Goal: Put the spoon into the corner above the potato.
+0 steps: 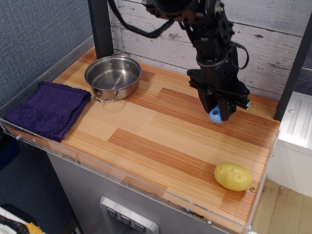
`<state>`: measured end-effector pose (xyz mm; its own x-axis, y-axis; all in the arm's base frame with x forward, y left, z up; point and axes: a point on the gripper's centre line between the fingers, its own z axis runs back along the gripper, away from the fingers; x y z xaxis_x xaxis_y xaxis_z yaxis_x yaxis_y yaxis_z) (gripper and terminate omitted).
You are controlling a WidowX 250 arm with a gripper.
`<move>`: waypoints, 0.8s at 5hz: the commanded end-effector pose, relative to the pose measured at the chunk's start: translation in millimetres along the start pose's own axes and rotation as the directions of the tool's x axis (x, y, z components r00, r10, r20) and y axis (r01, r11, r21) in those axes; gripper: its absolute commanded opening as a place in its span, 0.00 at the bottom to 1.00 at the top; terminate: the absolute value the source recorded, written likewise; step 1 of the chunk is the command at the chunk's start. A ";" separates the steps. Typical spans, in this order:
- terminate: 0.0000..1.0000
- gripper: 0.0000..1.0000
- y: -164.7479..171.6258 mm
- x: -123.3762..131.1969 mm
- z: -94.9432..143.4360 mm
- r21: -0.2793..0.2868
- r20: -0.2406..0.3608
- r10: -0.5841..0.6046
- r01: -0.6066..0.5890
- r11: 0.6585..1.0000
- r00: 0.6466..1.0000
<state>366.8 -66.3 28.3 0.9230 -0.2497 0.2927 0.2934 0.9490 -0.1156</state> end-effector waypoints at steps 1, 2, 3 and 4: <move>0.00 0.00 -7.7 0.9 0.6 -0.034 -0.005 -0.063 0.062 0.997 0.998; 0.00 1.00 -6.4 0.5 2.8 -0.041 -0.028 -0.054 0.053 0.998 0.998; 0.00 1.00 -2.3 -1.3 7.8 -0.034 -0.021 -0.037 0.036 0.999 0.999; 0.00 1.00 4.1 -3.6 15.9 -0.030 -0.007 -0.017 0.017 0.999 1.000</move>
<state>366.6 -62.4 15.3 0.9360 -0.2704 0.2256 0.3087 0.9383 -0.1560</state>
